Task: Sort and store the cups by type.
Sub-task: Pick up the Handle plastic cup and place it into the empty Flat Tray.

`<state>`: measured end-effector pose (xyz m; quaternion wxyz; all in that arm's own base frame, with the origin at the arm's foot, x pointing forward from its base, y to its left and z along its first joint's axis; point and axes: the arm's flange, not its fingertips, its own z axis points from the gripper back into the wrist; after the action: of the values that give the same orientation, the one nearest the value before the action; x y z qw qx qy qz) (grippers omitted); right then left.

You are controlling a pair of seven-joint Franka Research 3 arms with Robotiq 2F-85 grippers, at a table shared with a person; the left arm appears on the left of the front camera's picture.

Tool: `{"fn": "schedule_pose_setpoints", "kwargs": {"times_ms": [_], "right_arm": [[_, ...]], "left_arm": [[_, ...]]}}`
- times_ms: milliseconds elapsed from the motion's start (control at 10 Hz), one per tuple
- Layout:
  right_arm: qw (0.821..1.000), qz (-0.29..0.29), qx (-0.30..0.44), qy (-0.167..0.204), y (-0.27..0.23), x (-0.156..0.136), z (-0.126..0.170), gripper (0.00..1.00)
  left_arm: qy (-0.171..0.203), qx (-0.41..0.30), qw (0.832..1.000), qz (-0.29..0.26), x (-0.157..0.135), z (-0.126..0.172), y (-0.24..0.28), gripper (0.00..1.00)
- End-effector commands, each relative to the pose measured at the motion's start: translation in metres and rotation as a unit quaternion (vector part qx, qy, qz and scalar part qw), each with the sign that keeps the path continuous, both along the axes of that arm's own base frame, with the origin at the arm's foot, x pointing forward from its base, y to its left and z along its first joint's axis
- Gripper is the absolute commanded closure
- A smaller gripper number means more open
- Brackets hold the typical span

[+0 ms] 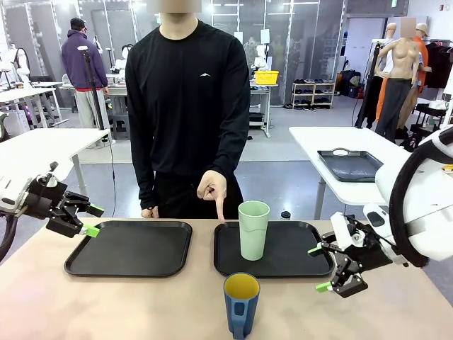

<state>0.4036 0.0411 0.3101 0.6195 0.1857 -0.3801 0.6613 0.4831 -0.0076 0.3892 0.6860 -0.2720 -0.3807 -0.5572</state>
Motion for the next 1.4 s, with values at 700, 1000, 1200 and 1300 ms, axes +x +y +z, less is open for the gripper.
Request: {"fn": "schedule_pose_setpoints", "kwargs": {"times_ms": [700, 1000, 1200, 1300], "right_arm": [[0.980, 0.140, 0.135, 0.045, 0.059, -0.033, -0.041, 0.00], [0.976, 0.149, 0.148, 0.062, 0.078, -0.031, -0.057, 0.00], [0.975, 0.140, 0.158, 0.066, 0.091, -0.026, -0.065, 0.00], [0.975, 0.139, 0.162, 0.068, 0.097, -0.024, -0.068, 0.00]], "left_arm": [[-0.007, -0.012, 1.000, -0.004, 0.000, -0.001, -0.001, 0.00], [-0.007, -0.012, 1.000, -0.004, 0.000, -0.001, -0.001, 0.00], [-0.007, -0.012, 1.000, -0.004, 0.000, -0.001, -0.001, 0.00], [-0.007, -0.012, 1.000, -0.004, 0.000, -0.001, -0.001, 0.00]]}}
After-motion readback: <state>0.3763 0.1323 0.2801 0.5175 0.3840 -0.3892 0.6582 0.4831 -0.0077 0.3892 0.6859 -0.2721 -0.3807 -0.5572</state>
